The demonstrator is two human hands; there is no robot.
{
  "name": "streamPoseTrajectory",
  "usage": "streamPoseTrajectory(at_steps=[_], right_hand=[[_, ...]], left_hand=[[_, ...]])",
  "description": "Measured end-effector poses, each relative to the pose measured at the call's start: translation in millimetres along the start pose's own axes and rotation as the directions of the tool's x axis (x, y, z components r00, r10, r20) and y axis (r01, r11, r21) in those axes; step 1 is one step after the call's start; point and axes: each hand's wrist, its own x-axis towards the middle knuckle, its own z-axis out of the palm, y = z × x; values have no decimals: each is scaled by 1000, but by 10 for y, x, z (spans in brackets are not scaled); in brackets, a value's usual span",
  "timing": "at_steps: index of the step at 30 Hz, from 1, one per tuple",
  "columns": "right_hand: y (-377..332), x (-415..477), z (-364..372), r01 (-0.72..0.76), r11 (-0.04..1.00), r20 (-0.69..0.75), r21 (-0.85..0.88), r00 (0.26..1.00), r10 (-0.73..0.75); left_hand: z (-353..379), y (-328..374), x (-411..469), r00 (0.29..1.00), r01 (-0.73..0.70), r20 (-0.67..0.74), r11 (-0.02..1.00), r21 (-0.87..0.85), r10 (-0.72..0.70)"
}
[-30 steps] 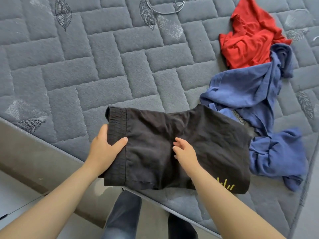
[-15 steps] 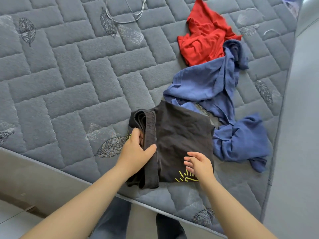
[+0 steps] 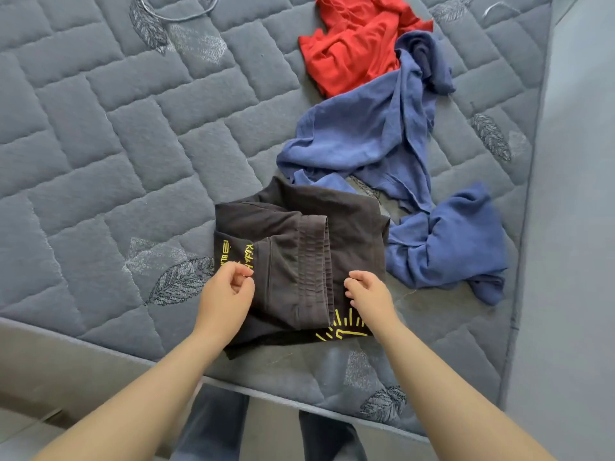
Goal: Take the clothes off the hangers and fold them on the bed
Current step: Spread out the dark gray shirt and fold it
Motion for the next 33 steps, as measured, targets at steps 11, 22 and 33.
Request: streamPoseTrajectory(at_steps=[11,22,33], right_hand=[[-113,-82,314,139,990,305,-27,944,-124],[398,-25,-261,49,918,-153,-394,981,-118],[491,118,-131,-43,963,10,-267,999,47]], left_hand=[[-91,-249,215,1000,2,15,971,239,-6],[16,-289,365,954,290,27,941,177,-299],[272,-307,350,911,350,248,935,-46,-329]])
